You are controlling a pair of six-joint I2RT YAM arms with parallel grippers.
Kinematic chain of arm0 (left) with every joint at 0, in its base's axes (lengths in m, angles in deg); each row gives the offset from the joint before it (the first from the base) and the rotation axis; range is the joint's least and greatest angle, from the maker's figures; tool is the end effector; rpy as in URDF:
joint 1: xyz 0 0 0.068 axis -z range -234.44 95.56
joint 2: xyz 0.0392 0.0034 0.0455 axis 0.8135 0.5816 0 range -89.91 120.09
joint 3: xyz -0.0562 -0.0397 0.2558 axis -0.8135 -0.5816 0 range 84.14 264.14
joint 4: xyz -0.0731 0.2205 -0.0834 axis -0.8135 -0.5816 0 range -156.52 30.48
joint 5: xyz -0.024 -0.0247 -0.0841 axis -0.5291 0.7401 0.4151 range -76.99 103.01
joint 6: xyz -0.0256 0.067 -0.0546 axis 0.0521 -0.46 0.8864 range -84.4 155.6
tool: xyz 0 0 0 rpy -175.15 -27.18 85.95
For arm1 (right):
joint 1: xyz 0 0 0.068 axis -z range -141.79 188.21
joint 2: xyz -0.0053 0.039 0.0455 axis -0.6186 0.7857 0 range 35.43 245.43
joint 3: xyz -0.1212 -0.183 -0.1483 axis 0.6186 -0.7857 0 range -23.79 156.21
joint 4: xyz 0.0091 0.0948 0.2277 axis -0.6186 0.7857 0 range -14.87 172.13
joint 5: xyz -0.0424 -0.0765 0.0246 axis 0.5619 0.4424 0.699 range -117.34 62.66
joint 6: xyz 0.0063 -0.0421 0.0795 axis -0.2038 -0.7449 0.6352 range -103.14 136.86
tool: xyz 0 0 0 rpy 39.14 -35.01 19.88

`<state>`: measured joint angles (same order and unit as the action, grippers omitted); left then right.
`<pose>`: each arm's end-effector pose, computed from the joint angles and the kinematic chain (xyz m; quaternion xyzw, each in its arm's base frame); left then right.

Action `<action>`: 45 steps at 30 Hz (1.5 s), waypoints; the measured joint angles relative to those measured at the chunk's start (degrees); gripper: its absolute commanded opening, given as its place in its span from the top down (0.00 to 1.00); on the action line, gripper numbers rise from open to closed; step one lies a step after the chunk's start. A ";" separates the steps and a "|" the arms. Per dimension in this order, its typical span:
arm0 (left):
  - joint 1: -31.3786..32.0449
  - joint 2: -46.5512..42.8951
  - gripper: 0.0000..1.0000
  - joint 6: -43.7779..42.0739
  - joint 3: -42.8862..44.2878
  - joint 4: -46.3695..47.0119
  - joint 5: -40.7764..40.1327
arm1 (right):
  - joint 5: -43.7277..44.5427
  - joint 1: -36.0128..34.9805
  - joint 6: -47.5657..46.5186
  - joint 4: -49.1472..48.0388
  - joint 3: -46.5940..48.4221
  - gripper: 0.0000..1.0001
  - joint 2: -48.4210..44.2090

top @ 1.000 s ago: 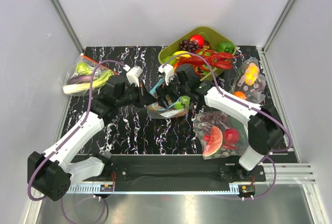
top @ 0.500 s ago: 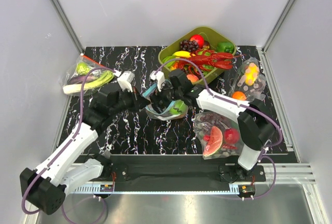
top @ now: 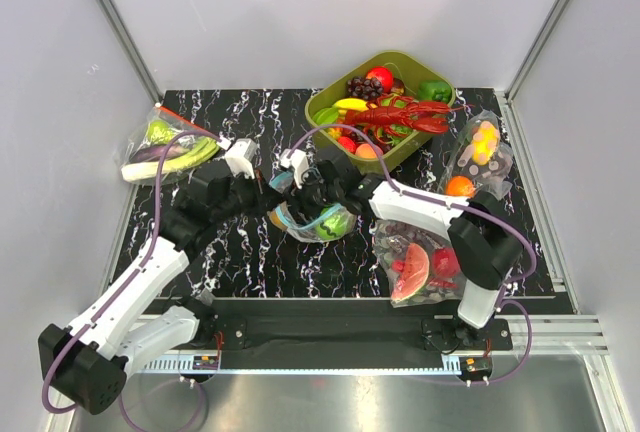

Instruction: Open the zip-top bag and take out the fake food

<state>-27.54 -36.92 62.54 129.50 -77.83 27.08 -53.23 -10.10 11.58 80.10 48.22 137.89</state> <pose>0.2035 -0.1252 0.2802 0.0647 0.8414 -0.3309 0.4223 0.2546 0.3390 0.2139 -0.4821 0.7268 0.3491 0.3426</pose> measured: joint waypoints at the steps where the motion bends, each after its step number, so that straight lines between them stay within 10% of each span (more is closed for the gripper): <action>1: 0.00 0.00 1.00 0.00 -0.04 -0.07 -0.04 | 0.66 -0.13 0.70 -1.77 -1.03 0.54 -0.13; 7: 0.00 0.00 1.00 0.02 -0.04 0.55 -0.33 | 4.61 -0.55 4.48 -8.52 -6.54 0.67 -3.39; 37: -1.68 2.29 1.00 -1.73 0.42 1.14 -3.82 | 20.28 -0.66 2.08 5.95 -4.61 0.65 -33.51; 45: -1.90 2.29 1.00 -1.75 0.42 1.22 -3.76 | 16.61 15.98 0.66 -0.98 -0.48 0.65 -26.56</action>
<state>-29.44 -34.63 60.79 129.92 -76.60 23.32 -36.61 5.88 12.24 79.11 47.74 111.33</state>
